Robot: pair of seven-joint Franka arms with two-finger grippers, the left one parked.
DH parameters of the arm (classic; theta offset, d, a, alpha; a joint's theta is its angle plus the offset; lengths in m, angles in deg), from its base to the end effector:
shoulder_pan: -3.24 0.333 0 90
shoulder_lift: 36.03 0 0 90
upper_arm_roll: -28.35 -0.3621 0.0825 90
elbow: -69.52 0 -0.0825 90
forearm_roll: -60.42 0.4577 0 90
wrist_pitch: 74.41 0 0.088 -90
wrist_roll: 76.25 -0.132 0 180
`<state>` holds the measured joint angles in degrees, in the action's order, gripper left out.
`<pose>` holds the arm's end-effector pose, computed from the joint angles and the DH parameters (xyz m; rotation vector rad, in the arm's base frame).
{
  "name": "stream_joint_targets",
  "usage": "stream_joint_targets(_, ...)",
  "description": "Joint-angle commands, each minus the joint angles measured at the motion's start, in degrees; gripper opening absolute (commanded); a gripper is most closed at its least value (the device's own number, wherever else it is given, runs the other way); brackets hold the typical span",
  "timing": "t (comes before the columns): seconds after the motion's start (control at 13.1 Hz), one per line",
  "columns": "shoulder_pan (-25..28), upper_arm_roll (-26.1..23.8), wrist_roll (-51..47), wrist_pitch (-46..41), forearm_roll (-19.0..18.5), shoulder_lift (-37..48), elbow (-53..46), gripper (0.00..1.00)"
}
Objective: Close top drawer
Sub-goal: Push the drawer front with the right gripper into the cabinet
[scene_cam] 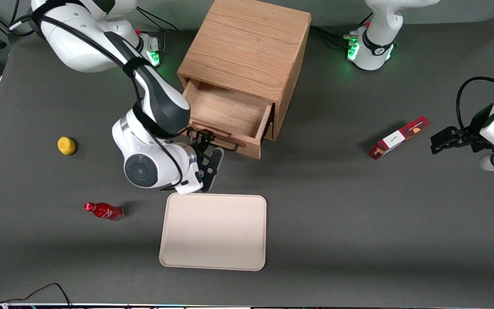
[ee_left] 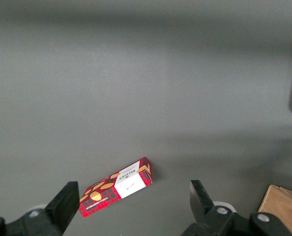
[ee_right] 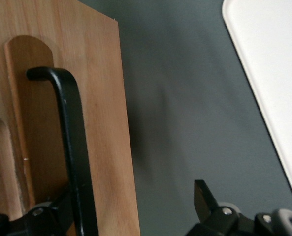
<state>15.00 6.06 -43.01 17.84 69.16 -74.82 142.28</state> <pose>0.6778 0.4004 0.3536 -2.3136 -1.4217 0.4001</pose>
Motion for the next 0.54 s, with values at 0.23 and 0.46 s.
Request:
stream_joint_targets(0.23, -1.39, -4.24, -5.37, 2.06, 0.22, 3.28, 6.16, 1.00)
stream_joint_targets(0.46, -1.48, -6.35, -7.66, 2.67, 0.22, 3.55, 7.57, 1.00)
